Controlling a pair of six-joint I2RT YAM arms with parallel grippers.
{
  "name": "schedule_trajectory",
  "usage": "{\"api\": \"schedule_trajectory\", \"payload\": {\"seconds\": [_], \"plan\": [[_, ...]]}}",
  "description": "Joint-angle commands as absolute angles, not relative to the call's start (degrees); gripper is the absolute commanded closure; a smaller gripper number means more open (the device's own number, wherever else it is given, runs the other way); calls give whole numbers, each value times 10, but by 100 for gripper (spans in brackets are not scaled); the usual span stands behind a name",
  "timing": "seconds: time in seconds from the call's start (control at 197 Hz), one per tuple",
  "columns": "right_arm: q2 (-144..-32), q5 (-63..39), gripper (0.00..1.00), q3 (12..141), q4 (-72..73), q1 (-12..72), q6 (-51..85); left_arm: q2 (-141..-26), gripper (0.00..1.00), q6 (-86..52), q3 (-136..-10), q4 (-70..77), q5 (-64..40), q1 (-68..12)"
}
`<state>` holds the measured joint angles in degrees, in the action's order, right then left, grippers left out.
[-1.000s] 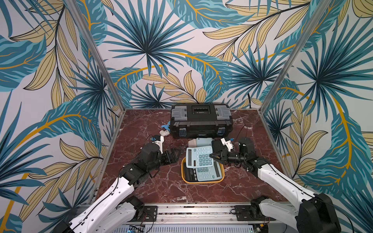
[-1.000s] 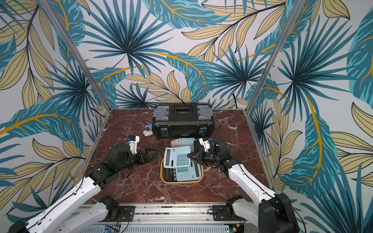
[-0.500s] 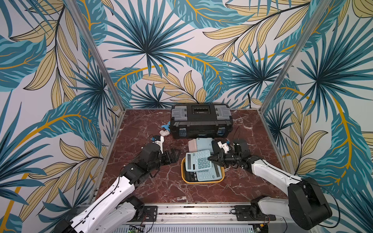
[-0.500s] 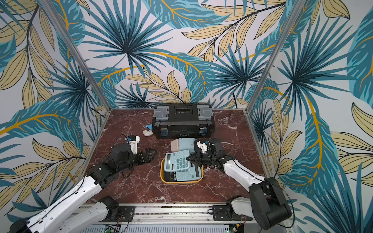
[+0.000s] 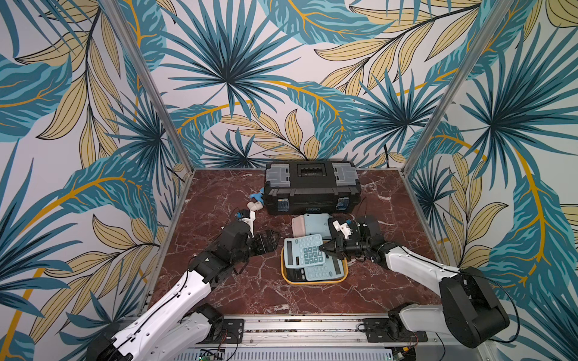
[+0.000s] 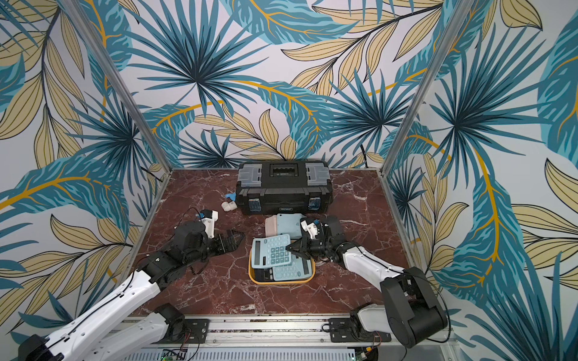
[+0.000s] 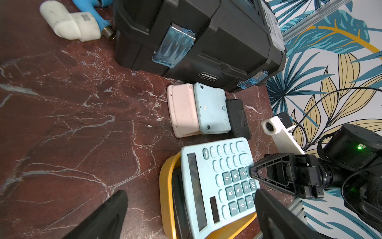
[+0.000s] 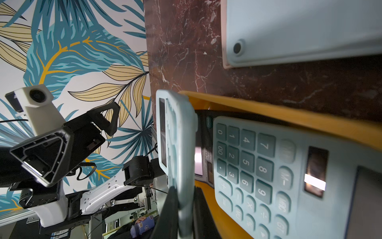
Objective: Put the calculator in the storage box
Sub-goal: Place the calculator in the storage box.
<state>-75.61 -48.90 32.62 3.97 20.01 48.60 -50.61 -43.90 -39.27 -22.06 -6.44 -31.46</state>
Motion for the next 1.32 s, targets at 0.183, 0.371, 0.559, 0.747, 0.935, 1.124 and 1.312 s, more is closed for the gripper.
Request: {"api": "schedule_trajectory", "payload": {"seconds": [0.183, 0.371, 0.559, 0.747, 0.935, 1.124, 1.312], "plan": [[-703, -510, 98, 304, 31, 204, 489, -508, 0, -434, -377, -201, -71, -315], [-716, -511, 98, 290, 48, 205, 491, -508, 0, -435, -376, -201, -73, -315], [-735, -504, 98, 281, 68, 211, 496, -507, 0, -436, -373, -201, -75, -315], [-746, -491, 98, 282, 81, 220, 501, -507, 0, -439, -372, -199, -78, -315], [-760, -483, 96, 287, 83, 225, 499, -508, 0, -440, -372, -199, -79, -315], [-774, -477, 93, 292, 83, 232, 496, -508, 0, -440, -371, -197, -79, -315], [-781, -465, 80, 303, 55, 239, 479, -509, 0, -440, -370, -196, -78, -315]]}}
